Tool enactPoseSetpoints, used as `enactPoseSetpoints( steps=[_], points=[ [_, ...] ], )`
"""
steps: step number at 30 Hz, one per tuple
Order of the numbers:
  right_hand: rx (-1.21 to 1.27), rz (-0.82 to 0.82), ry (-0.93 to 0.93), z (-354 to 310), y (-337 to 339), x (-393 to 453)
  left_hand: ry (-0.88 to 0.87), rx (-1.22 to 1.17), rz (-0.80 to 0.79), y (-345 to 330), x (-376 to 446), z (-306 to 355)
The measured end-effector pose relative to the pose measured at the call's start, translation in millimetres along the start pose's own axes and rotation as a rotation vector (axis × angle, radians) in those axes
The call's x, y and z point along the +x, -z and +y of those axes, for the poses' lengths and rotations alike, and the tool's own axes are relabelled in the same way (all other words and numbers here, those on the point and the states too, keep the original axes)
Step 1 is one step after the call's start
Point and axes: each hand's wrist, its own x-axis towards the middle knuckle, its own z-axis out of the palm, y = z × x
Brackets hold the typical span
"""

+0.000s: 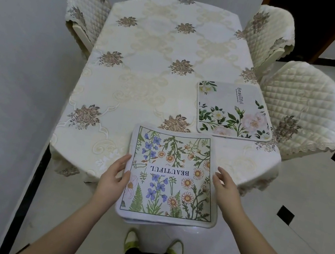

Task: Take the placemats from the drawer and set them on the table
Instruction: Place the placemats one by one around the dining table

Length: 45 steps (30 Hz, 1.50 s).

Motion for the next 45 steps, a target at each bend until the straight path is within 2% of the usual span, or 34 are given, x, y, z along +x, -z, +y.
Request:
enactPoseSetpoints(
  steps=[4,8,12,15,22,29,38,45],
  points=[
    [-0.009,-0.032,-0.019,4,2,3,0.152,-0.154,0.073,-2,10,3],
    [-0.069,-0.074,-0.029,5,2,5,0.306,-0.068,0.062,-3,21,-1],
    [-0.158,-0.080,0.019,7,-1,5,0.251,0.079,0.007,-3,19,-1],
    [-0.156,-0.076,0.042,6,0,4,0.198,0.158,0.044,-4,14,5],
    [-0.034,-0.066,0.079,-12,24,-6,0.124,0.037,0.077,-2,-1,39],
    [0.125,-0.090,0.121,-41,45,-11,0.122,-0.112,0.141,5,-10,70],
    [0.094,-0.114,0.283,-70,44,-22,0.067,-0.210,0.278,24,-39,90],
    [0.105,-0.239,0.333,-93,14,-34,0.068,-0.333,0.413,54,-78,86]
  ],
)
